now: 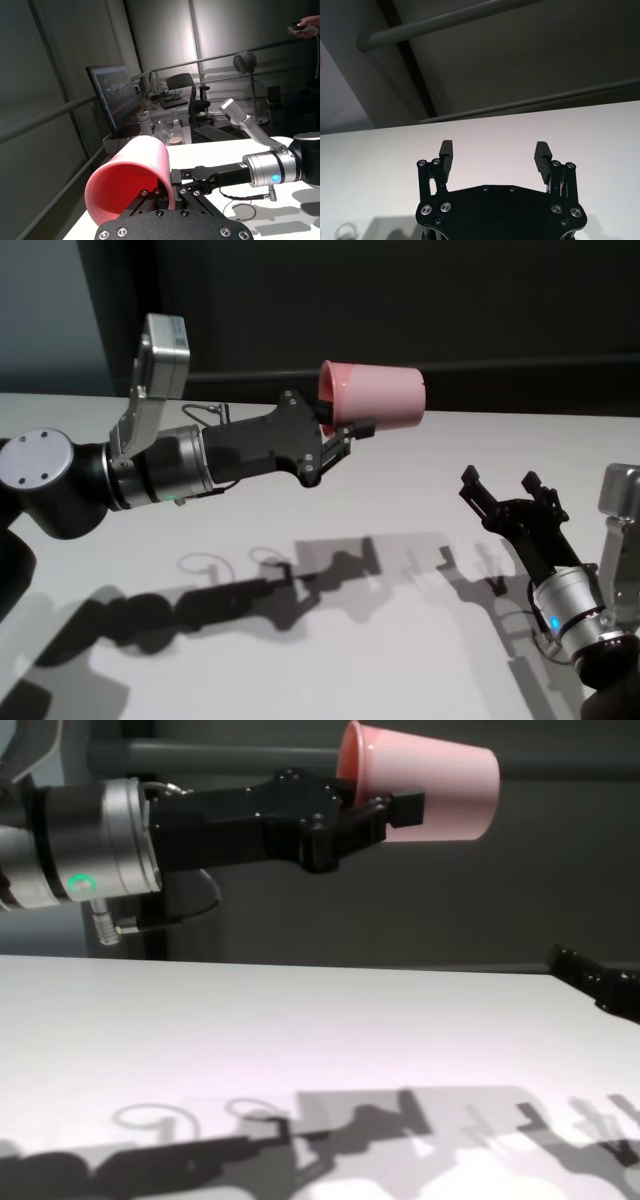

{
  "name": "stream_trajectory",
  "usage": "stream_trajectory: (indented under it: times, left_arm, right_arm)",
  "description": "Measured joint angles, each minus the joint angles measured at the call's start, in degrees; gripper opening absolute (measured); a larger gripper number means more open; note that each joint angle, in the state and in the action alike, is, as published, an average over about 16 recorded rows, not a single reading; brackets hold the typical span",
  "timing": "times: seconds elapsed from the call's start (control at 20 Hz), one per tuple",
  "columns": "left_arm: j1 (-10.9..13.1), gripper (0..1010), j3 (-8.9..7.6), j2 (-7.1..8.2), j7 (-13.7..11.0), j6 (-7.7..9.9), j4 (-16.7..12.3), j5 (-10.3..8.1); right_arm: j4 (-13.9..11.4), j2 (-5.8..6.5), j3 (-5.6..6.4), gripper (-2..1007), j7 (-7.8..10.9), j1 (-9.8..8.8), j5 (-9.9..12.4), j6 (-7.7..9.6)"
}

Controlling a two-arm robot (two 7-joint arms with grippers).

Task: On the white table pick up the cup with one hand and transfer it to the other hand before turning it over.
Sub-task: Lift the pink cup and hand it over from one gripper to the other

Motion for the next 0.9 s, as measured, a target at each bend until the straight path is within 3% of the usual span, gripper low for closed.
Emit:
stream_trajectory:
  times: [0.4, 0.9]
  left_arm:
    - [-0.01, 46, 0.0, 0.0, 0.0, 0.02, 0.0, 0.0]
    - [-0.02, 46, 0.0, 0.0, 0.0, 0.02, 0.0, 0.0]
  right_arm:
    - [-1.77, -2.68, 4.98, 1002, 3.7, -0.53, 12.88, 4.25]
    - [-2.85, -6.2, 9.1, 1002, 6.71, 0.17, 29.48, 10.37]
